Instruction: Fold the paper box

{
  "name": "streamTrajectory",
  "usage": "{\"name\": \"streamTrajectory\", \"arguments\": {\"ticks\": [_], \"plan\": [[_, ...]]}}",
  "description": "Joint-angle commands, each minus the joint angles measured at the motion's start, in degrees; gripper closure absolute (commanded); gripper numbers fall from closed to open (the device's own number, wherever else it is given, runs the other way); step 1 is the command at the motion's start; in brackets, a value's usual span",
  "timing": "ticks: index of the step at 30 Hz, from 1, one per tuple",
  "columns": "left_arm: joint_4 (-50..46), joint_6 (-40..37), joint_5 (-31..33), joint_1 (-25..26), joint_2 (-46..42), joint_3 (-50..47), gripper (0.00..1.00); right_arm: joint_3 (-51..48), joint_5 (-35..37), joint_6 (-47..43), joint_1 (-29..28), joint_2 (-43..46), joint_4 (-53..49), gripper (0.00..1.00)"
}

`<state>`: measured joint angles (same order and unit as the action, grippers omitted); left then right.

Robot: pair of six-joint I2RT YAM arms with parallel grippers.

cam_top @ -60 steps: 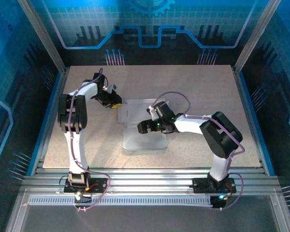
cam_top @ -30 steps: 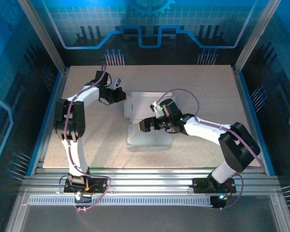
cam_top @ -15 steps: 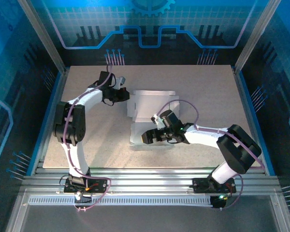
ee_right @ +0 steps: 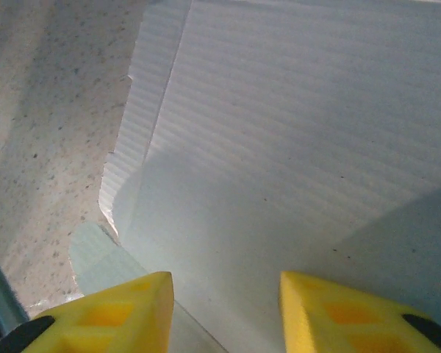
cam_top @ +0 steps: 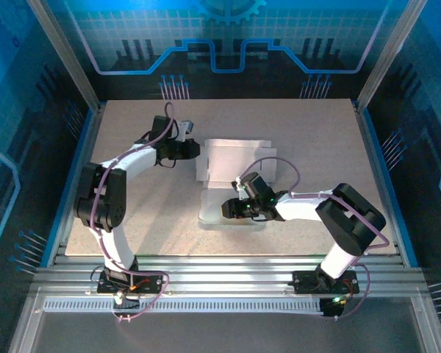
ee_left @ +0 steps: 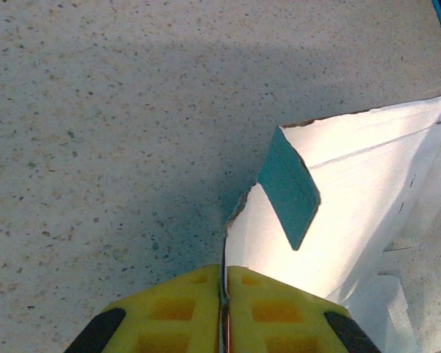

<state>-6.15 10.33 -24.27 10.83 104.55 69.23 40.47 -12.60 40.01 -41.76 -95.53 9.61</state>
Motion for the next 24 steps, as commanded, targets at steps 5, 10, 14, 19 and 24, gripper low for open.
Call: {"name": "streamTrajectory", "arguments": {"ticks": [5, 10, 14, 19, 24], "plan": [[4.5, -1.3, 2.3, 2.1, -4.3, -5.1, 0.88, -1.0, 6.0, 4.1, -1.0, -1.3, 0.6, 0.69], [3.6, -3.3, 4.2, 2.9, -6.8, -8.2, 0.87, -1.6, 6.4, 4.5, -1.0, -0.8, 0.7, 0.7], [3.8, -2.7, 4.7, 3.6, -9.1, -10.6, 0.87, -1.7, 6.9, 4.6, -1.1, -0.2, 0.5, 0.7], [3.0, -2.5, 6.6, 5.2, -11.0, -13.0, 0.88, -1.5, 7.4, 4.5, -1.2, 0.3, 0.0, 0.7], [2.3, -2.8, 8.5, 6.9, -11.5, -14.4, 0.91, -1.8, 7.8, 4.7, -1.4, 0.3, 0.4, 0.7]]}}
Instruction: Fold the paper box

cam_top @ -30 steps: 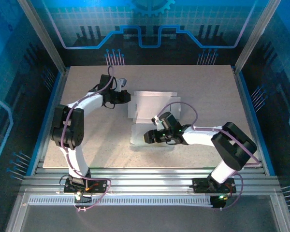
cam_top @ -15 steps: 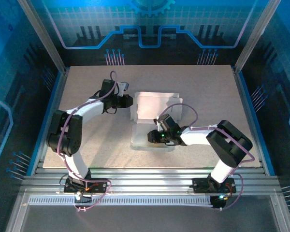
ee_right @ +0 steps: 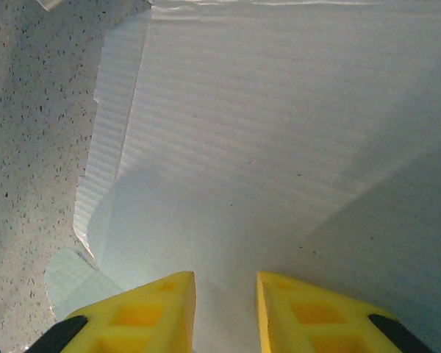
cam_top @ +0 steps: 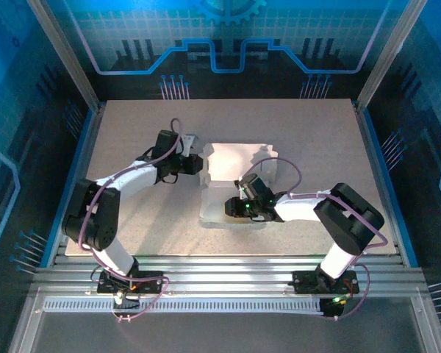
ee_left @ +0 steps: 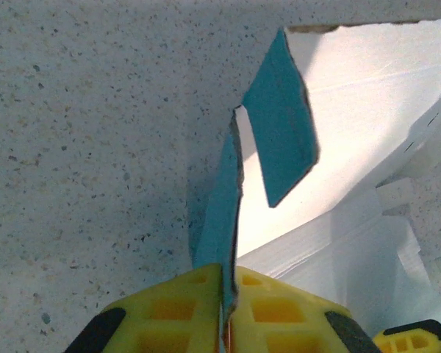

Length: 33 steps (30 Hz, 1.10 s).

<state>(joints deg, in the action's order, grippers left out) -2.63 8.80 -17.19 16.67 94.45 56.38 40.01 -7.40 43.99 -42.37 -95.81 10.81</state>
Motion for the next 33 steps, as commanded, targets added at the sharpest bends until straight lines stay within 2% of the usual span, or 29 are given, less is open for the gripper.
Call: {"name": "streamTrajectory", "arguments": {"ticks": [1, 9, 18, 28, 33], "plan": [[-1.4, -1.4, 1.9, 1.2, -1.5, -1.8, 0.91, -1.4, 2.6, 0.9, -0.9, 0.5, -0.7, 0.7], [-2.9, -1.9, 5.8, 2.2, -3.6, -3.8, 0.96, -1.8, 3.8, 1.6, -1.6, 0.8, -0.5, 0.72], [-2.6, -0.4, 9.0, 6.1, -4.2, -6.2, 0.99, -2.8, 6.1, 3.6, -3.1, 1.7, 0.6, 0.76], [-4.5, -1.0, 13.0, 7.7, -6.1, -9.0, 1.0, -2.6, 9.7, 5.7, -4.6, 1.1, -1.1, 0.88], [-4.6, -0.1, 13.0, 8.2, -6.9, -10.3, 1.0, -2.4, 11.1, 6.1, -4.9, 1.1, -1.9, 0.92]]}}
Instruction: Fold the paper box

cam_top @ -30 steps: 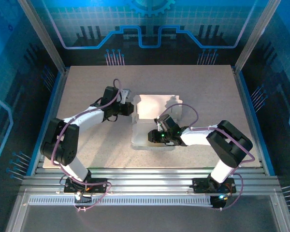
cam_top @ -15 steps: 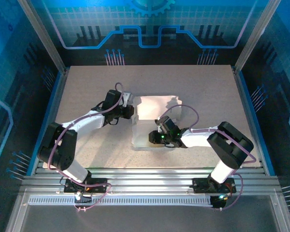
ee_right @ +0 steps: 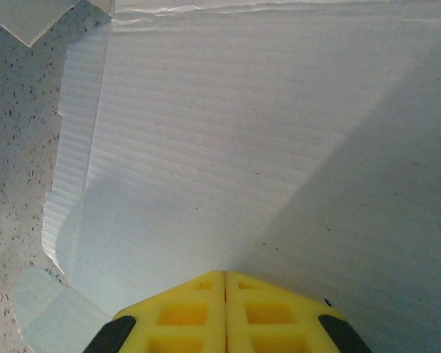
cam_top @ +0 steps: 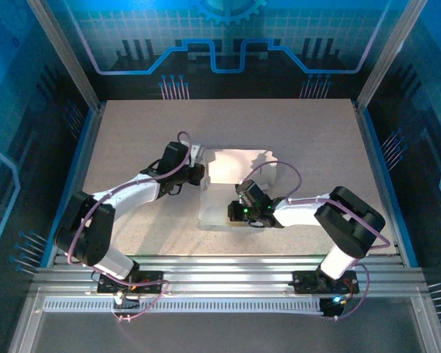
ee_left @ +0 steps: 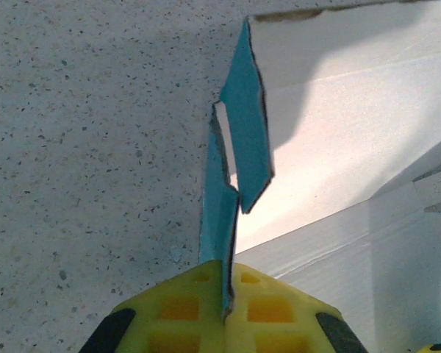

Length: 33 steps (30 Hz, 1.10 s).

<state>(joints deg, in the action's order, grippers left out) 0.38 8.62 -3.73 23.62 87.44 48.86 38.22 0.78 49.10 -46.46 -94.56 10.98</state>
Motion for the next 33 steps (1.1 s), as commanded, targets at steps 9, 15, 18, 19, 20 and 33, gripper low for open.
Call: {"name": "streamTrajectory", "arguments": {"ticks": [9, 15, 18, 19, 20, 33], "plan": [[-8.7, 0.8, 0.9, 2.7, 0.4, -3.5, 1.0, -0.7, 4.7, 2.0, -1.5, -0.6, -3.0, 0.96], [-10.7, 1.7, 2.6, 3.3, 0.7, -4.2, 1.0, -0.5, 5.1, 2.0, -1.6, -0.7, -3.5, 0.96], [-11.0, 2.8, 2.9, 3.8, 0.7, -4.8, 1.0, -0.5, 5.1, 2.1, -1.8, -0.9, -3.2, 0.96], [-11.1, 3.1, 3.0, 4.0, 0.7, -4.9, 1.0, -0.5, 5.2, 2.1, -1.8, -0.9, -3.2, 0.96], [-11.2, 3.6, 3.2, 4.2, 0.8, -5.1, 1.0, -0.6, 5.2, 2.1, -1.8, -1.0, -3.2, 0.97], [-13.1, 5.9, 6.2, 6.2, 0.7, -6.5, 1.0, -0.5, 5.5, 1.9, -2.1, -1.2, -3.0, 0.96]]}}
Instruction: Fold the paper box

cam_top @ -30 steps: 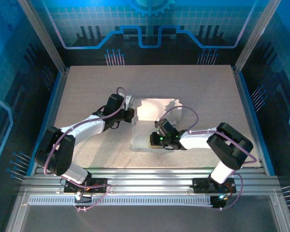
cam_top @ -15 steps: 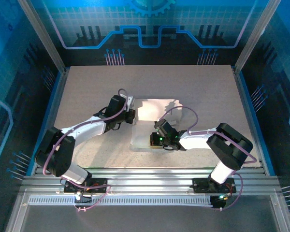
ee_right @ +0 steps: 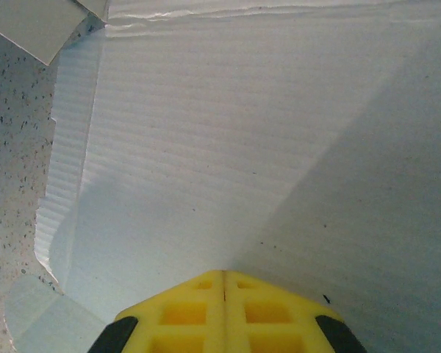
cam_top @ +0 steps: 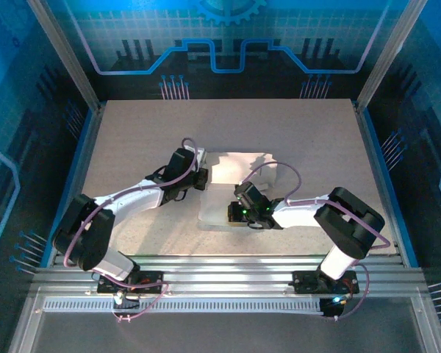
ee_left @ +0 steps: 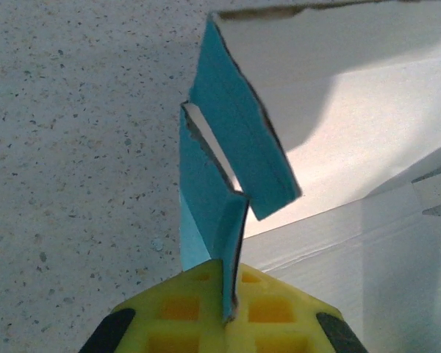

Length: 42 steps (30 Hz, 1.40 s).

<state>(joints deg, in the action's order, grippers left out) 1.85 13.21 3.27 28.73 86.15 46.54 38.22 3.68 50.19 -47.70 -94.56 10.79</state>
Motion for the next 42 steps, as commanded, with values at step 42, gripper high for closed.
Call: {"name": "streamTrajectory", "arguments": {"ticks": [42], "plan": [[-14.4, 5.6, 2.5, 3.6, 3.2, -6.8, 1.0, -5.0, 4.8, -5.8, -3.0, -1.3, 9.0, 0.92]]}}
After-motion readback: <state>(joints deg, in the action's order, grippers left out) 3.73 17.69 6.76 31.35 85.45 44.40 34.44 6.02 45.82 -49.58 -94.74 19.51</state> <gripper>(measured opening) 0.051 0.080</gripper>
